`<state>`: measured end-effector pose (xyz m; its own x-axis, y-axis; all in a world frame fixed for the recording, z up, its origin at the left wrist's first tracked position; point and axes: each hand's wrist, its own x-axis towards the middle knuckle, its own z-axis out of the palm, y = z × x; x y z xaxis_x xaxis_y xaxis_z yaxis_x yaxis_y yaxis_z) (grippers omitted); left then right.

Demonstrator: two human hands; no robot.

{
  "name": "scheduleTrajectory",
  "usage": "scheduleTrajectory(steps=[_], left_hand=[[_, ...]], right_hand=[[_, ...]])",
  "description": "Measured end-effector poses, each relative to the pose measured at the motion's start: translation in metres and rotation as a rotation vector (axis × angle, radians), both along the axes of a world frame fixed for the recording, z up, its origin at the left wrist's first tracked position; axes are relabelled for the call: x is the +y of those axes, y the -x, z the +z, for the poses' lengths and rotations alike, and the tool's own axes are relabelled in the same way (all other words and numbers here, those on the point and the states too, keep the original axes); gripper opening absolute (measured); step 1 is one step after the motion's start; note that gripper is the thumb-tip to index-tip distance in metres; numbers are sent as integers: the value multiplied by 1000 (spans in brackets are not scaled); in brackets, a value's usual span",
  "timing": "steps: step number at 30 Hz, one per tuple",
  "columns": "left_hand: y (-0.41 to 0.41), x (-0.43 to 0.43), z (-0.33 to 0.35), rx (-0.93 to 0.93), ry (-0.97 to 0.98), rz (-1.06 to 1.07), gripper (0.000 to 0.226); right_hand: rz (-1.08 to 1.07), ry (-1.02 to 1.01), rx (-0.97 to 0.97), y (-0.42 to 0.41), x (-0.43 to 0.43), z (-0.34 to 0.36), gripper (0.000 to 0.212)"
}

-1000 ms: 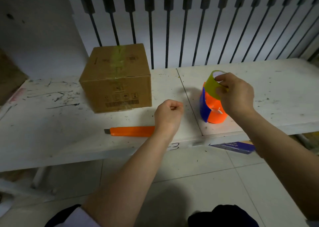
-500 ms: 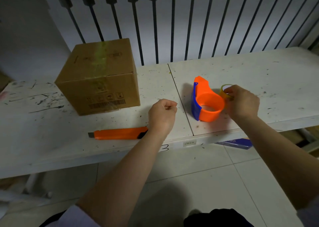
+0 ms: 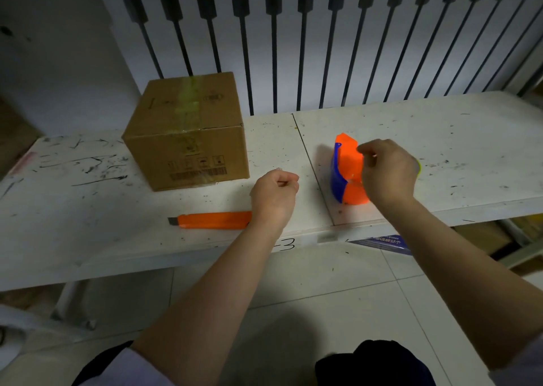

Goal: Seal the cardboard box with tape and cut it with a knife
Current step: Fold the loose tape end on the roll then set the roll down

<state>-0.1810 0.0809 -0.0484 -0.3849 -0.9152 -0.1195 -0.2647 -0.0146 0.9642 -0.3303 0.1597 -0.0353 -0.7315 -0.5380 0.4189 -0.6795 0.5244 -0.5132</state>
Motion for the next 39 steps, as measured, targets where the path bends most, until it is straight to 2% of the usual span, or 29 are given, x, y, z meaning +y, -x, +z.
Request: scheduleTrajectory(steps=[3, 6, 10, 13, 16, 19, 22, 31, 35, 39], left_hand=[[-19, -2, 1, 19, -35, 40, 10], [-44, -8, -2, 21, -57, 95, 10], [-80, -20, -3, 8, -55, 157, 13], [-105, -30, -6, -6, -70, 198, 12], [-125, -37, -11, -61, -39, 226, 10], [-139, -40, -16, -75, -59, 236, 11], [-147, -43, -21, -53, -87, 247, 12], [-134, -39, -19, -12, -113, 196, 12], [-115, -32, -13, 10, -113, 134, 11], [-95, -24, -9, 31, -113, 71, 10]], right_hand=[[170, -34, -64, -41, -18, 3, 25], [390, -150, -142, -83, -40, -4, 24], [572, -346, -198, -130, -64, -19, 34], [698, -448, -170, -153, -76, -29, 44], [663, -592, -26, -165, -85, -37, 53], [628, -635, 119, -170, -90, -39, 44], [643, -640, 145, -169, -91, -38, 35], [405, -621, -7, -141, -71, -28, 31], [296, -605, -155, -120, -57, -23, 36], [238, -489, -375, -102, -50, -21, 35]])
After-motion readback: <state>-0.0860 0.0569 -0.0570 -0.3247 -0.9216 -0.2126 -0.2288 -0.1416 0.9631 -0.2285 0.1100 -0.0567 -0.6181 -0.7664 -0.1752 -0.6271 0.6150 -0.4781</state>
